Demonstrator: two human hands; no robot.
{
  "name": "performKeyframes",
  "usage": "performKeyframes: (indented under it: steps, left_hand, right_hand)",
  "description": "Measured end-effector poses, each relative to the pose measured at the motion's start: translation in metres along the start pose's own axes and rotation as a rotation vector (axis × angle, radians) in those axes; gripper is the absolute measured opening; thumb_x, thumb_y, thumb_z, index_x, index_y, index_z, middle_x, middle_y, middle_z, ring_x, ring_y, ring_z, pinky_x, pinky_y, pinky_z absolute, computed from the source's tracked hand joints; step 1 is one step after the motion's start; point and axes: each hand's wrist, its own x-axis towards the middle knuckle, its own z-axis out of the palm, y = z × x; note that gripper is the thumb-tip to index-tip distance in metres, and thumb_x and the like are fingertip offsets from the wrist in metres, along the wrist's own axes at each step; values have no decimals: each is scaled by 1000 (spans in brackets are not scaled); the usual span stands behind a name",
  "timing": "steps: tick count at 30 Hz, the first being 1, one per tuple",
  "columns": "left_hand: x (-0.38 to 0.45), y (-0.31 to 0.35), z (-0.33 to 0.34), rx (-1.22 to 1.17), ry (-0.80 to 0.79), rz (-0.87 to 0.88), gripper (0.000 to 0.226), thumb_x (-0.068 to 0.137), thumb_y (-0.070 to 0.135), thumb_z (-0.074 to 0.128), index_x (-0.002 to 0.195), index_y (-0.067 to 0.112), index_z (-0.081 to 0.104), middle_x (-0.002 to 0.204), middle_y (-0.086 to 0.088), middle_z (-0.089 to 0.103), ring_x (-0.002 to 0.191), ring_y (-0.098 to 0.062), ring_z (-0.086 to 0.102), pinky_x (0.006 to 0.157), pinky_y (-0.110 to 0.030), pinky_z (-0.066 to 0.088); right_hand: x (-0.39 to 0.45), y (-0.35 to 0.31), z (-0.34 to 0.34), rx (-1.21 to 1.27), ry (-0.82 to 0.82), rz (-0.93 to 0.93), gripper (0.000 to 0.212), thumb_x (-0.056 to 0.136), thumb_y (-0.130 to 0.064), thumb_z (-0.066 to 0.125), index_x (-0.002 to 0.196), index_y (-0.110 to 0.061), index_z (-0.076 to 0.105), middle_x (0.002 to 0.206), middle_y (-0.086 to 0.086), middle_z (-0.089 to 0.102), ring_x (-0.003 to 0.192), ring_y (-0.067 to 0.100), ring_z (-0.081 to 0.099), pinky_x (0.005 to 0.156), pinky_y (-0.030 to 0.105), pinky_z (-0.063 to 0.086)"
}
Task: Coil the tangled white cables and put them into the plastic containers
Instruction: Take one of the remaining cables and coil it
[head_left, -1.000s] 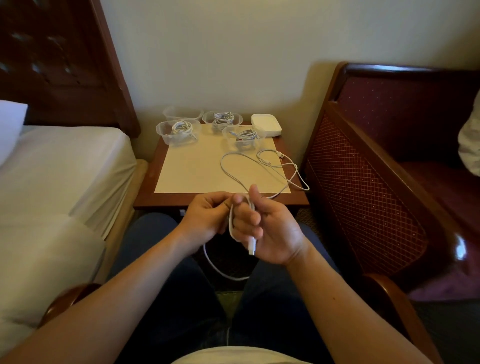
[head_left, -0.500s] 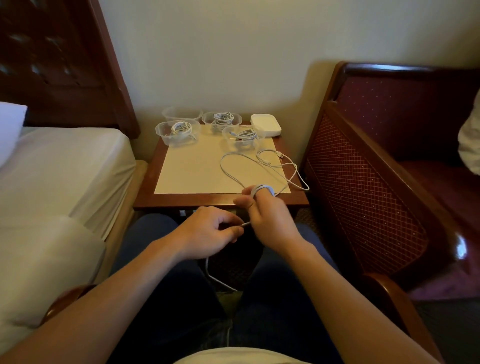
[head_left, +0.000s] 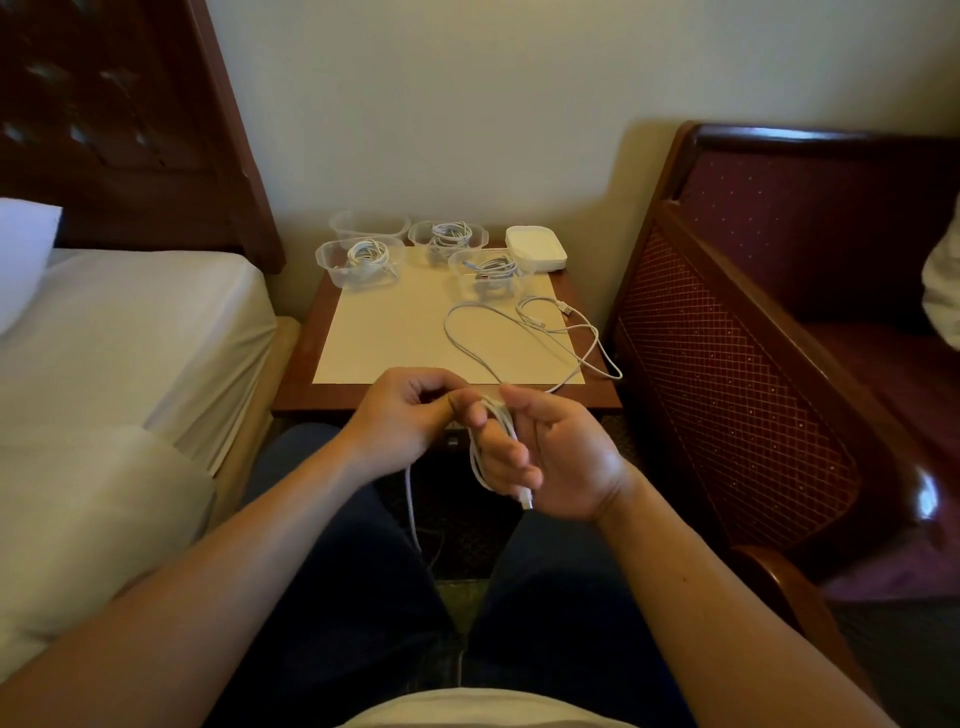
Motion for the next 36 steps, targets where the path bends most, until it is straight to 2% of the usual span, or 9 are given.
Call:
performKeyframes:
  steps: [5,8,14,18,20,26,31,33,36]
  left_hand:
    - [-8,11,30,-440,28,-232,26,100,28,56,89,13,75,72,-2,67,67,-14,62,67,-30,54]
    - [-8,11,37,-416,-7,-314,24,103,24,53,99,5,66,80,-10,66,71,-22,62,71,-36,52]
    - [-19,4,32,-66,-250,-360,19,103,27,58,111,14,70,79,-3,71,62,-23,59,61,-31,51]
    - [-8,7,10,449,-223,-176,17,97,31,66,85,26,76,73,14,73,68,-2,65,69,-32,52]
    - [-2,12,-1,563,-225,-97,9,92,34,72,85,30,77,77,13,73,74,-2,66,71,-29,54]
    - [6,10,-19,498,-82,134,10,83,30,82,90,24,78,82,10,73,80,-4,68,72,-20,52]
    - [0,5,5,-196,103,-29,21,95,6,65,79,16,73,72,-1,70,69,-13,63,66,-25,52]
    - [-7,10,19,-288,38,-111,42,100,-1,55,71,25,72,65,4,66,60,-13,59,59,-24,50]
    - [-12,12,27,-245,-35,-185,43,103,9,53,72,30,74,65,-2,63,51,-18,51,53,-31,46]
  right_hand:
    - [4,1,14,361,-106,-188,26,102,-18,48,114,1,61,94,9,73,85,22,72,83,34,58]
    - [6,-7,22,290,159,-380,32,102,-22,47,111,-1,70,101,9,76,94,20,74,88,29,58]
    - [8,-9,6,-464,657,-618,22,110,-13,37,111,-3,56,110,15,74,109,24,71,99,36,55]
    - [3,8,-16,-1491,819,-253,16,106,-24,42,107,-16,56,105,2,67,96,16,66,83,35,55]
    - [6,12,-24,-1707,841,-19,25,106,-30,37,105,-11,54,100,8,64,91,26,64,82,42,53]
    - [1,5,-3,-754,504,123,56,111,-43,25,94,-1,59,54,11,54,44,25,49,50,30,42]
    - [0,0,15,-29,-71,-99,33,107,-31,30,107,-4,49,68,2,58,58,15,57,65,28,48]
    - [3,-3,20,6,-100,-220,31,105,-28,37,108,-1,51,81,5,66,73,16,64,75,27,53]
    - [8,-11,26,-7,142,-438,31,103,-29,44,115,-1,54,101,10,71,92,20,71,82,29,58]
